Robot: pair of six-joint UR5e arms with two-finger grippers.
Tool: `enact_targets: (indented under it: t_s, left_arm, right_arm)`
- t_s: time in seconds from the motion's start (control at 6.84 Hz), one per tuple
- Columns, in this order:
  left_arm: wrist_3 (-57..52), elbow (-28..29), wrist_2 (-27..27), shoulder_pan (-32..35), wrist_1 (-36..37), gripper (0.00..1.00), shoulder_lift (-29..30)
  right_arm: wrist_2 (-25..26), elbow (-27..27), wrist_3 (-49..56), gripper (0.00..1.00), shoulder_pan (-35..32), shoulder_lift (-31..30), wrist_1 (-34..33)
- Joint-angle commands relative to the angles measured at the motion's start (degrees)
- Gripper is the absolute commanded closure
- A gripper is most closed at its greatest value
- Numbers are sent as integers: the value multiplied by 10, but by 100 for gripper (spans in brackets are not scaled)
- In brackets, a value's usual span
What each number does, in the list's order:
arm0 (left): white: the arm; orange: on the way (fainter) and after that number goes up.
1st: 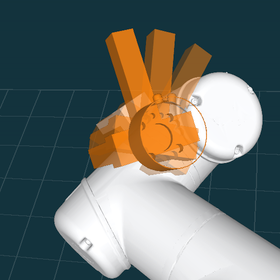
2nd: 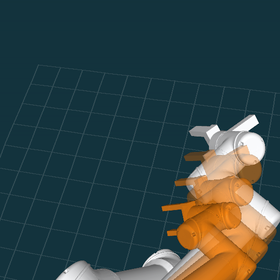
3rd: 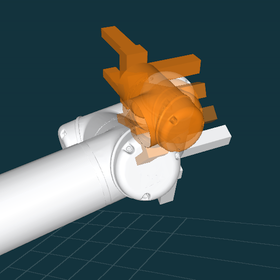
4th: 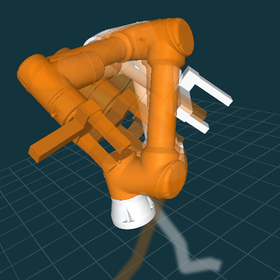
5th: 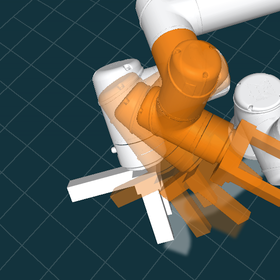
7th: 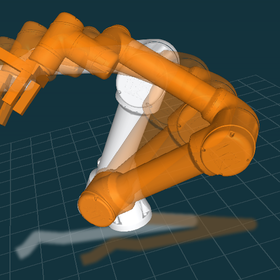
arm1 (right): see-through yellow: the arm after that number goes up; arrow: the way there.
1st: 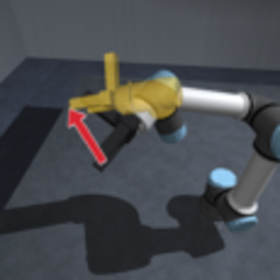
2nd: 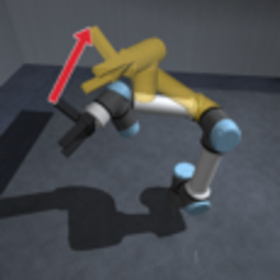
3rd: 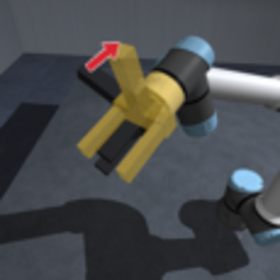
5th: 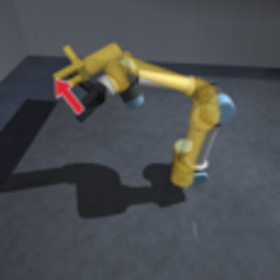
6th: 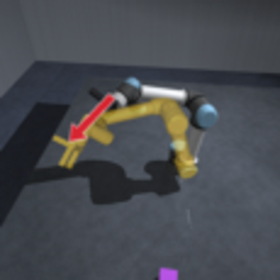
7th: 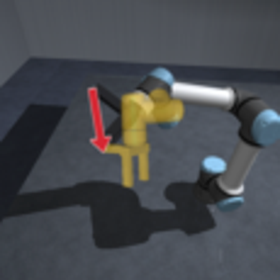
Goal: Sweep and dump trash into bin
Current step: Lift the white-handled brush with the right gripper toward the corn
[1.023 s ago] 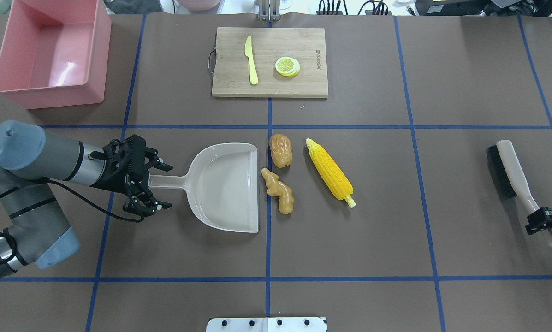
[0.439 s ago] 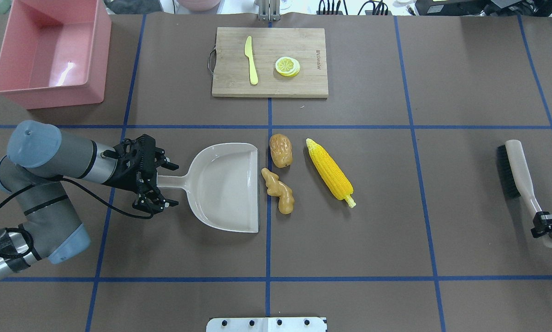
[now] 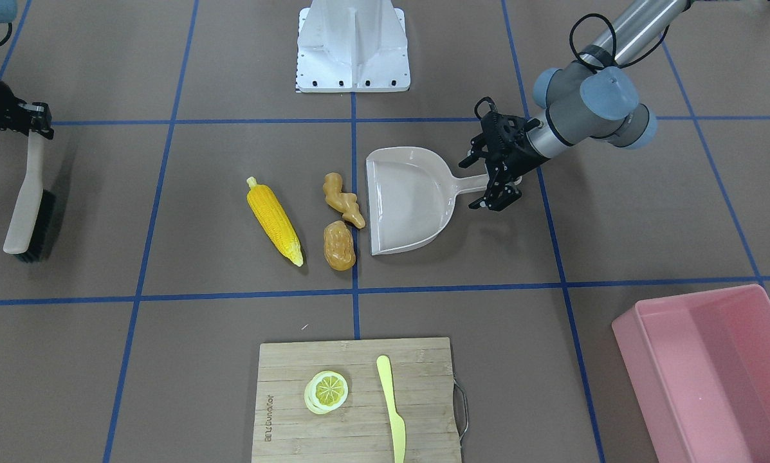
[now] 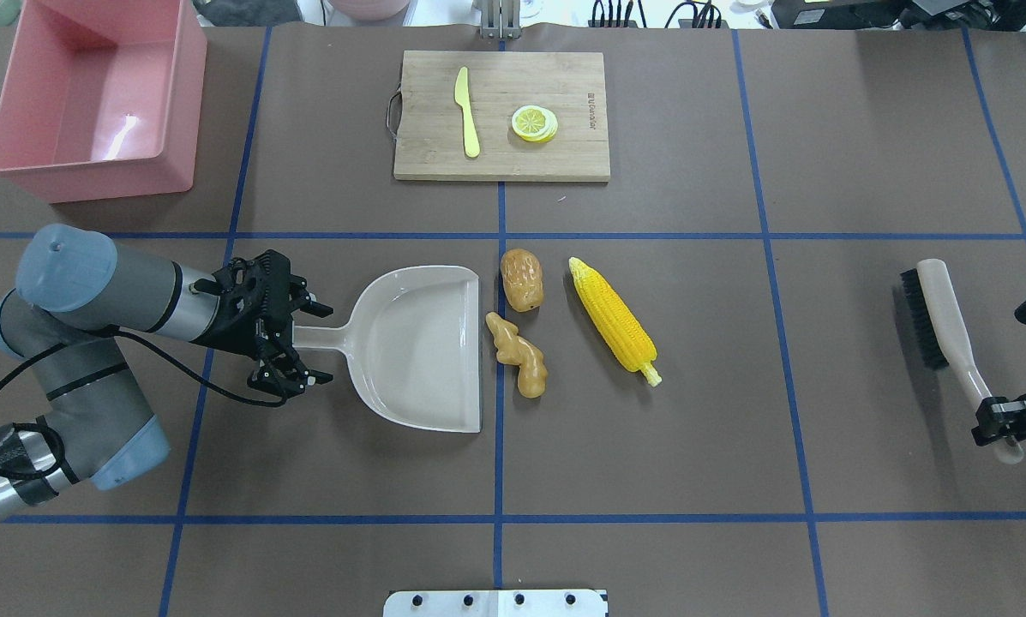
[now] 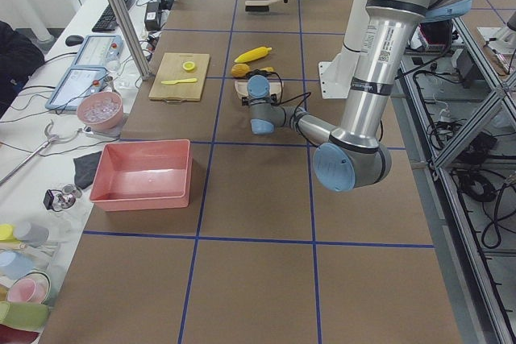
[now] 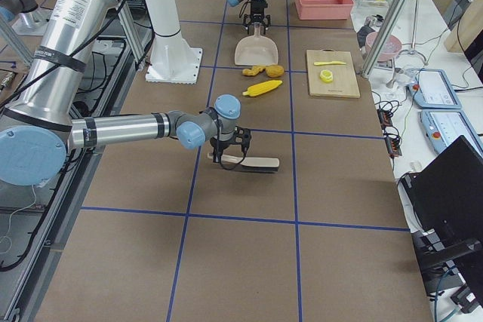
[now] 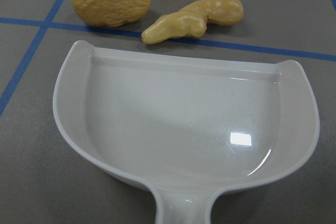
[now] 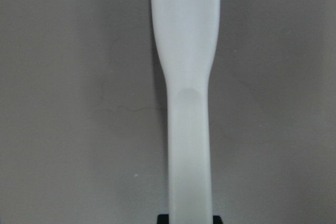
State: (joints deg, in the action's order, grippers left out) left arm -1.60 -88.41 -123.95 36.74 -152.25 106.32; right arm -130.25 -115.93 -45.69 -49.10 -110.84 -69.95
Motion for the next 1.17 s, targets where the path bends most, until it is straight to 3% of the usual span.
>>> enact_targets:
  t_s: [0.0,0.73,0.88,1.02]
  left_arm:
    - [1,2,-1,-1,-6,2,3]
    - [2,16,0,0,-20,2,10]
    - [2,17,0,0,-21,2,10]
    - [2,17,0,0,-22,2,10]
  right_arm:
    - [17,-57,0,100,30,52,-82]
    - [33,-70,-2,100,66,98,-87]
    - [34,-72,-2,100,64,123,-107]
    - [39,-88,-22,100,78,162,-171]
